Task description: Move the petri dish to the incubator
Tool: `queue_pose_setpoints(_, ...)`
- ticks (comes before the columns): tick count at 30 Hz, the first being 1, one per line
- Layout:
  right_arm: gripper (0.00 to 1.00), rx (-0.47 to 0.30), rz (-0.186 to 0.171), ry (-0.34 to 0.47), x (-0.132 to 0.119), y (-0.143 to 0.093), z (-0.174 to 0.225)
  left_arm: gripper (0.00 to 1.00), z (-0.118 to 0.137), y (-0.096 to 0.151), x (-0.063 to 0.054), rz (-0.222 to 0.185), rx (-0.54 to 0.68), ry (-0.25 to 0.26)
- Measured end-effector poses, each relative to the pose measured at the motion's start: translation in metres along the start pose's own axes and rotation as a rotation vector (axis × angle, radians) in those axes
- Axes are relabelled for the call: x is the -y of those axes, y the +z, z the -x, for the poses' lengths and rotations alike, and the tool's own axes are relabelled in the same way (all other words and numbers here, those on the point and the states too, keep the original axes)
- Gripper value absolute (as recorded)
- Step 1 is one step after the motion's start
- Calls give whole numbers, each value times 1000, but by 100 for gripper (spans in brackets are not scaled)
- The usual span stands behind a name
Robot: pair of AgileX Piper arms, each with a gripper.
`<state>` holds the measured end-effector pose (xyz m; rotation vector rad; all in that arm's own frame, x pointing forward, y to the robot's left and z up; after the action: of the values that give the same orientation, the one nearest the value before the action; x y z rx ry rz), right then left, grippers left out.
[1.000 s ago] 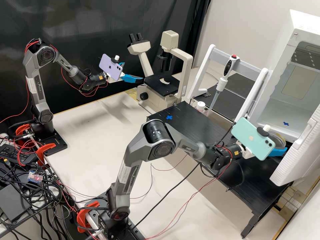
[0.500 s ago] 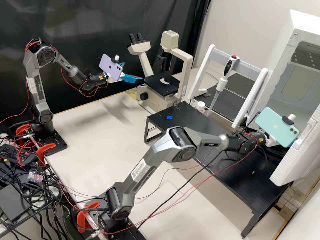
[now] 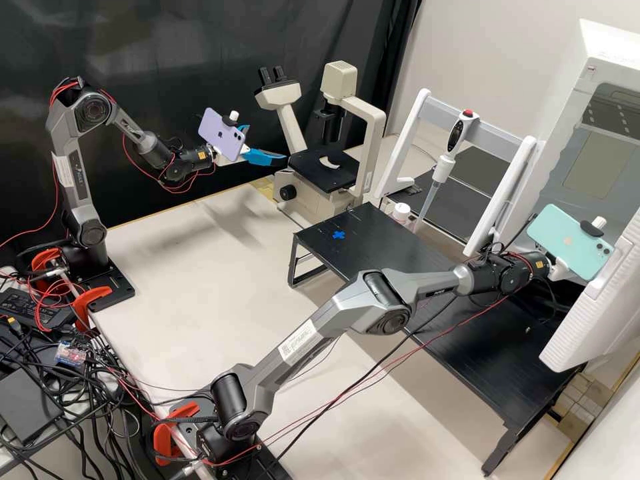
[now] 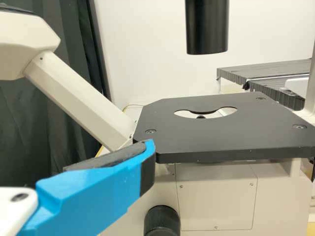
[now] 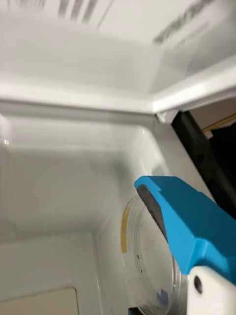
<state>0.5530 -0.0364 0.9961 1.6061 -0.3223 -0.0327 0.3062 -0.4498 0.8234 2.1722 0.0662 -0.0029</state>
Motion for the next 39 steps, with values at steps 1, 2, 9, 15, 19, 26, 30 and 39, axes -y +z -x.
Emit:
queue_pose_setpoints(1, 0, -4, 5, -6, 3, -1, 0, 100, 0, 0, 0, 0, 0, 0)
queue_pose_setpoints(2, 0, -11, 23, -14, 6, 0, 0, 100, 0, 0, 0, 0, 0, 0)
queue_pose_setpoints(9, 0, -17, 46, -52, 17, 2, 4, 100, 0, 0, 0, 0, 0, 0)
queue_pose_setpoints(15, 100, -31, 54, -49, 15, -2, 5, 100, 0, 0, 0, 0, 0, 0)
queue_pose_setpoints(19, 100, -31, 71, -52, 15, -1, 5, 100, 0, 0, 0, 0, 0, 0)
queue_pose_setpoints(26, 100, -31, 63, -81, 24, 7, 9, 100, 0, 0, 0, 0, 0, 0)
queue_pose_setpoints(30, 100, -36, 48, -80, 23, 8, 18, 100, 0, 0, 0, 0, 0, 0)
queue_pose_setpoints(39, 100, -40, 27, -33, 13, 26, 53, 100, 0, 0, 0, 0, 0, 0)
